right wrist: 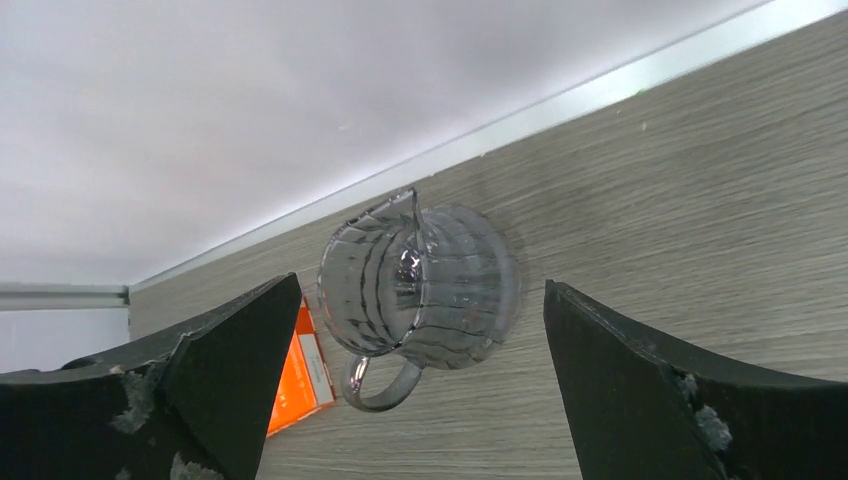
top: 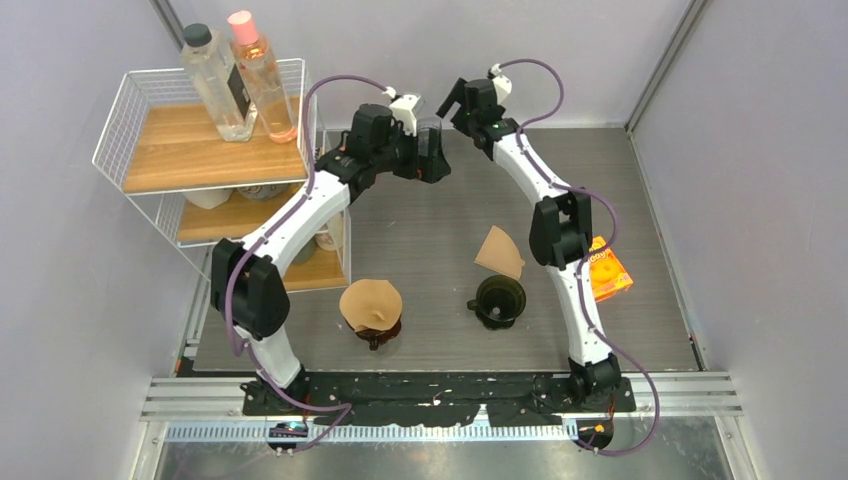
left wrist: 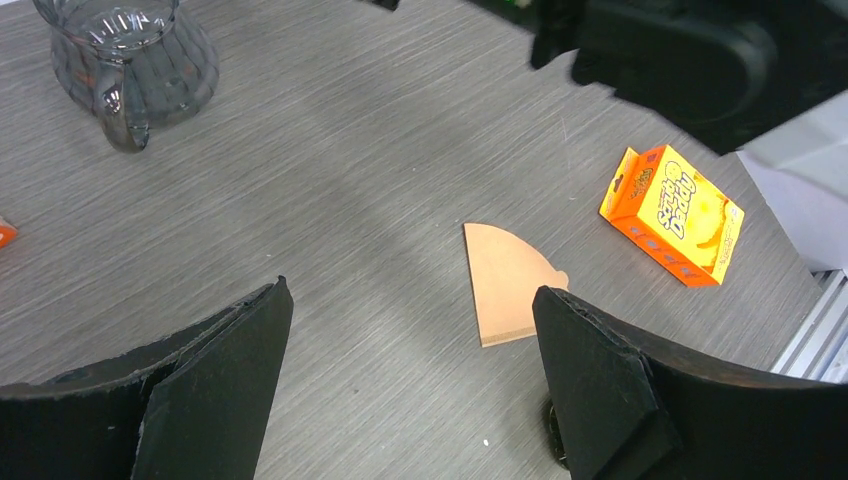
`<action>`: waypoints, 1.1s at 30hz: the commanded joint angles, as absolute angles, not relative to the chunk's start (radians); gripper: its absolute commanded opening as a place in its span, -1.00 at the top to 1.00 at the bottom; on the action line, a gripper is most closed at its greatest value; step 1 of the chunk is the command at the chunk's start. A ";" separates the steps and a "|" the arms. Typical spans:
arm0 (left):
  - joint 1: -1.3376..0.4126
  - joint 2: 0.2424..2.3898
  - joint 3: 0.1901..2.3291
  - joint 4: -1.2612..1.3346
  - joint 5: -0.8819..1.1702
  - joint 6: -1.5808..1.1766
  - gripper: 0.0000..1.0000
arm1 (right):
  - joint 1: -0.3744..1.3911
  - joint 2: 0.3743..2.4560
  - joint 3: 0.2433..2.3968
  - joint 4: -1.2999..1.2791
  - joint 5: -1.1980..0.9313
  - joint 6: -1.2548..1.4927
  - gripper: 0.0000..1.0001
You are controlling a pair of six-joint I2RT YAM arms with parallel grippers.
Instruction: Place the coffee filter in the dripper
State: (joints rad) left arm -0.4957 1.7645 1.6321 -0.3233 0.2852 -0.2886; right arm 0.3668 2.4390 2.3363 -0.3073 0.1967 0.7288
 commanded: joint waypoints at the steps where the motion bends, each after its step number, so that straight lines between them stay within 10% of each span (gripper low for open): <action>1: -0.475 1.693 1.613 -0.241 0.304 -0.299 -0.98 | 0.392 2.493 2.420 -0.228 0.241 0.783 -1.00; 21: -0.499 1.678 1.590 -0.241 0.317 -0.315 -0.98 | 0.411 2.672 2.501 -0.213 0.295 0.825 -0.46; 33: -0.508 1.642 1.554 -0.247 0.298 -0.314 -0.98 | 0.410 2.573 2.409 -0.242 0.291 0.789 0.43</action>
State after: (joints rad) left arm -0.5102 1.7111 1.5612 -0.2955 0.2989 -0.3080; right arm 0.4095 2.6694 2.4405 -0.2146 0.2687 0.8131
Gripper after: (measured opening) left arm 0.992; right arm 0.338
